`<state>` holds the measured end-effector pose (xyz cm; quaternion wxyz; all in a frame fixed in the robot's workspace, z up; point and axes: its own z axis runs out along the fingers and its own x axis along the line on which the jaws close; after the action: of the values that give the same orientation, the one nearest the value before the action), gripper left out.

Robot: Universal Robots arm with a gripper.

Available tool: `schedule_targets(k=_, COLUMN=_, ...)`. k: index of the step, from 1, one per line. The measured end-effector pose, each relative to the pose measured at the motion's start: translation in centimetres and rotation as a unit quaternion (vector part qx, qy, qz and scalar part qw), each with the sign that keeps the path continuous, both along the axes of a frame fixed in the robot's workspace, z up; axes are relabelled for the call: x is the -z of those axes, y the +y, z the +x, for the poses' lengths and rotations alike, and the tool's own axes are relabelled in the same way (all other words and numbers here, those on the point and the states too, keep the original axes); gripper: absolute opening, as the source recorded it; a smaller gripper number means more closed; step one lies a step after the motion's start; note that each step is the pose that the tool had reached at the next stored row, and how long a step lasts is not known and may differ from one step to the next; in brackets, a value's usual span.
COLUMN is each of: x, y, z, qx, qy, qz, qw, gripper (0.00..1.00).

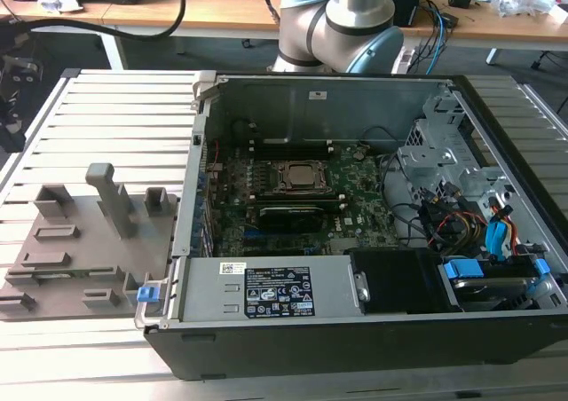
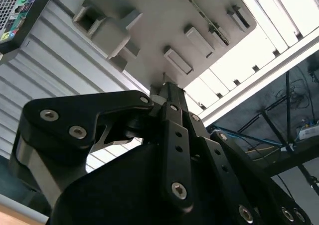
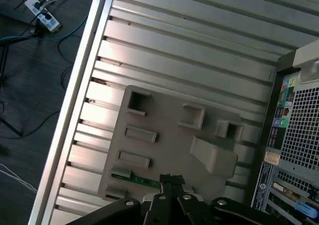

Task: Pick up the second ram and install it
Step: 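Pick up the second ram and move it above second insertion slot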

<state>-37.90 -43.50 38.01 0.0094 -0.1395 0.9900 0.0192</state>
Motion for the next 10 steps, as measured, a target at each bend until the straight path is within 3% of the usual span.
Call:
schedule_targets(k=4, x=0.0, y=0.0, z=0.0, qx=-0.046, qy=0.0, qz=0.0, qw=0.9989, gripper=0.11)
schedule_targets(k=7, x=0.0, y=0.0, z=0.0, qx=-0.082, qy=0.0, qz=0.0, qw=0.9966, gripper=0.11)
schedule_targets(k=10, x=0.0, y=0.0, z=0.0, qx=-0.116, qy=0.0, qz=0.0, qw=0.9933, gripper=0.11)
